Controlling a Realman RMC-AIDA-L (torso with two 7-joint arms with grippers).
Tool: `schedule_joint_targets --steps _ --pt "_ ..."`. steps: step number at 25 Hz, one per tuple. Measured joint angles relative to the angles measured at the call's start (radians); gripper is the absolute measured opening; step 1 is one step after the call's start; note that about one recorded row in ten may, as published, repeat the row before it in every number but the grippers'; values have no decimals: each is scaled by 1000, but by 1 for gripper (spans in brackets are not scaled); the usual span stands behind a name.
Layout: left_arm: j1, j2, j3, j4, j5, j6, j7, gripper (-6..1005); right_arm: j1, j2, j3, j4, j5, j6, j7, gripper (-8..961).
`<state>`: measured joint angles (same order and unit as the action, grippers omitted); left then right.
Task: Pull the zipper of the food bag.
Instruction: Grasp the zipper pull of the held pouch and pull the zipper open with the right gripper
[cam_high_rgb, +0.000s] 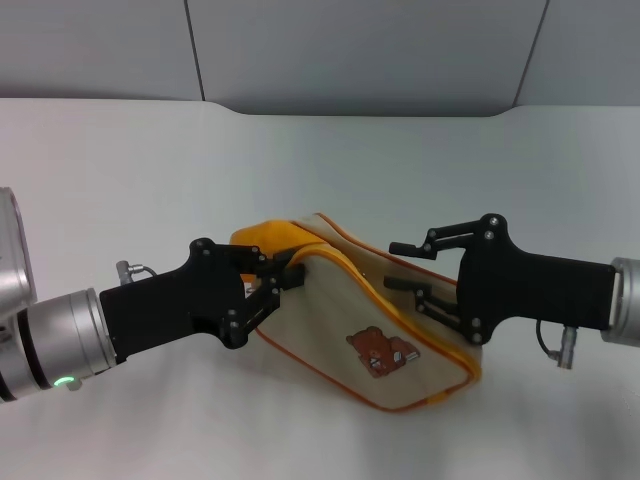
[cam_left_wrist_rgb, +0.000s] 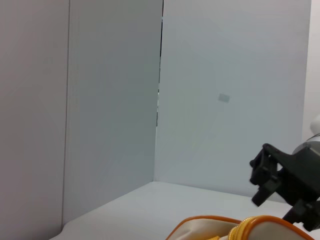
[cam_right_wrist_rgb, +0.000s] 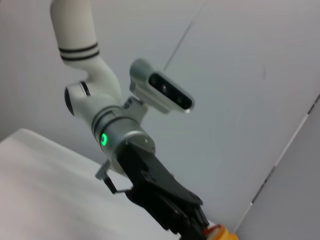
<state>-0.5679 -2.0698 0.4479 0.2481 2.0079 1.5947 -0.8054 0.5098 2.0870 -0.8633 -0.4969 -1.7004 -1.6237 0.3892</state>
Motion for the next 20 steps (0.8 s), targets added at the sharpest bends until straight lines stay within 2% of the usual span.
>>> schedule_joint_targets --steps 5,20 --pt "0 -1 0 -2 0 1 0 109 -7 1 -6 -10 0 -22 19 228" --pt "8 -1 0 -3 0 25 8 106 8 -2 -19 67 -4 37 61 230"
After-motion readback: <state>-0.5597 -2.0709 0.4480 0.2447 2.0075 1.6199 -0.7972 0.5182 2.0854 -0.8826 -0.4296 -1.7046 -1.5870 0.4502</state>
